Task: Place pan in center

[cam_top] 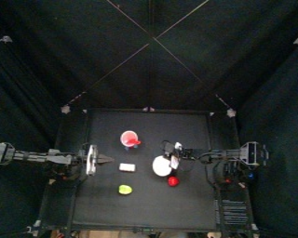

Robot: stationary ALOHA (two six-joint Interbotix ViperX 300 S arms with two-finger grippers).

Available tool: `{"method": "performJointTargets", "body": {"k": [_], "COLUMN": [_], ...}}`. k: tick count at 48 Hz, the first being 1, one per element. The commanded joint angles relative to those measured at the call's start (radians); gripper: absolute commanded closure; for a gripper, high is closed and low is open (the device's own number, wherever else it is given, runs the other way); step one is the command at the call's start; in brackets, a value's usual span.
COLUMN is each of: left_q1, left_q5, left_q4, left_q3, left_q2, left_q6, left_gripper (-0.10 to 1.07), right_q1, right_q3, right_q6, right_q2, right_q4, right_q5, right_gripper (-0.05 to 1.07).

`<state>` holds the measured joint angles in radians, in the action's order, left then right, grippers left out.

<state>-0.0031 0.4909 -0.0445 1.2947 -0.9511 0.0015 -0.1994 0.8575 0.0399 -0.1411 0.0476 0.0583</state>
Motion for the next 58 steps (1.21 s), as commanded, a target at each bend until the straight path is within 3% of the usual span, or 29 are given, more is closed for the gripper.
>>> {"method": "performJointTargets", "body": {"k": [1,11,20,36,49,58], "left_q1": [0.000,0.002,0.002,0.000,0.002,0.000], "left_q5": [0.011,0.011,0.011,0.011,0.011,0.011], "left_q4": [0.003,0.003,0.003,0.003,0.003,0.003], "left_q3": [-0.017,-0.017,-0.015,-0.015,-0.014,-0.014], "left_q2": [0.006,0.006,0.006,0.006,0.006,0.006], "left_q6": [0.000,0.000,0.000,0.000,0.000,0.000], "left_gripper": [1.00,0.99,0.99,0.99,1.00,0.99], "right_q1": [0.032,0.077,0.115,0.121,0.118,0.118], "right_q3": [-0.051,-0.117,-0.187,-0.279,-0.284,-0.282], "right_q6": [0.000,0.000,-0.006,0.002,0.000,0.000], "right_q2": [0.009,0.087,0.166,0.267,0.272,0.272], "right_q4": [-0.002,-0.003,-0.018,-0.052,-0.057,-0.054], "right_q5": [-0.003,0.005,0.084,0.130,0.135,0.120], "right_gripper": [0.66,0.66,0.66,0.66,0.65,0.54]}}
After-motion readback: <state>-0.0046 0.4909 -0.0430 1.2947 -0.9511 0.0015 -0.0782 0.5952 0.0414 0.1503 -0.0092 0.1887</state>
